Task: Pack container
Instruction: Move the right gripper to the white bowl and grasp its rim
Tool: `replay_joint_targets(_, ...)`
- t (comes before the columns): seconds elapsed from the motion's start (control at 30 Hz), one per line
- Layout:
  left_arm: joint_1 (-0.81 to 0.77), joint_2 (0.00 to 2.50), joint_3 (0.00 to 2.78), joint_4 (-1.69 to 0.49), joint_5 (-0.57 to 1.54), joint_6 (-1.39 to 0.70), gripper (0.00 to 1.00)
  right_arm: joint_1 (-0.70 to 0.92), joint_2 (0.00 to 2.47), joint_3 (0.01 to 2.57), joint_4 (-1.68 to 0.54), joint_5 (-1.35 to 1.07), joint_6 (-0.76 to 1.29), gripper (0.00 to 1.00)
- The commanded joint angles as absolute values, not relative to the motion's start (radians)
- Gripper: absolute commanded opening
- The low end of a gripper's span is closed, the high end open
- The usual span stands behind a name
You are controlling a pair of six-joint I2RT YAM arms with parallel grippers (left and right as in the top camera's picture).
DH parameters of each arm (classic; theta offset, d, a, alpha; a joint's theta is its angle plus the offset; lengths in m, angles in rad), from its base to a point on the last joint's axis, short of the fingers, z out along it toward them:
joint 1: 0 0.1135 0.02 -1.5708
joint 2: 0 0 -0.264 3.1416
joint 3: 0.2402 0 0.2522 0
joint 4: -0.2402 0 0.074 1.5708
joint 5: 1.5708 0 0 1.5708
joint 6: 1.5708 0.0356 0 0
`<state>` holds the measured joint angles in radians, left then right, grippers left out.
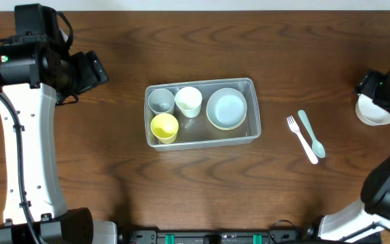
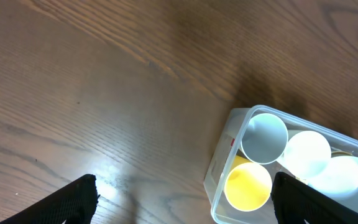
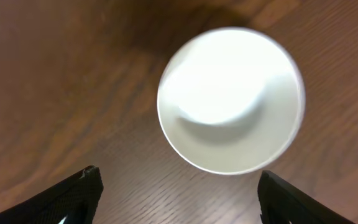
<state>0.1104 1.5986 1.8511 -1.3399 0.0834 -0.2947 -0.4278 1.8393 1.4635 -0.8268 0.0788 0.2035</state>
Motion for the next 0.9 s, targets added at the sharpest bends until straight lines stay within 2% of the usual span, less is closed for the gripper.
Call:
replay_joint_targets(0.0, 0.115, 1.590, 1.842, -1.346, 0.086, -0.290, 0.90, -0.431, 1.906, 1.479, -0.824, 0.071, 0.178, 0.81)
replay_joint_targets(0.17, 0.115, 1.590, 1.842, -1.346, 0.086, -0.290, 0.89, -0.431, 1.996, 1.479, -0.819, 0.071, 0.178, 0.78)
replay_joint_targets(0.33, 0.115, 1.590, 1.842, -1.346, 0.086, -0.290, 0.89, -0.431, 2.059, 1.479, -0.820, 0.060, 0.178, 0.70)
replay_joint_targets(0.43, 0.115, 1.590, 1.842, -1.346, 0.087, -0.290, 0.89, -0.431, 2.067, 1.479, -0.820, 0.051, 0.178, 0.57)
replay_joint_targets(0.57, 0.115, 1.590, 1.842, -1.346, 0.086, -0.290, 0.89, -0.431, 2.067, 1.479, -0.823, 0.043, 0.179, 0.26)
replay_joint_targets(0.7, 0.115, 1.590, 1.842, -1.346, 0.086, -0.290, 0.89, -0.431, 2.065, 1.480, -0.827, 0.001, 0.178, 0.03)
replay_joint_targets(0.87, 0.115, 1.590, 1.842, -1.347, 0.086, -0.290, 0.89, -0.422, 2.041, 1.481, -0.846, -0.046, 0.176, 0.01)
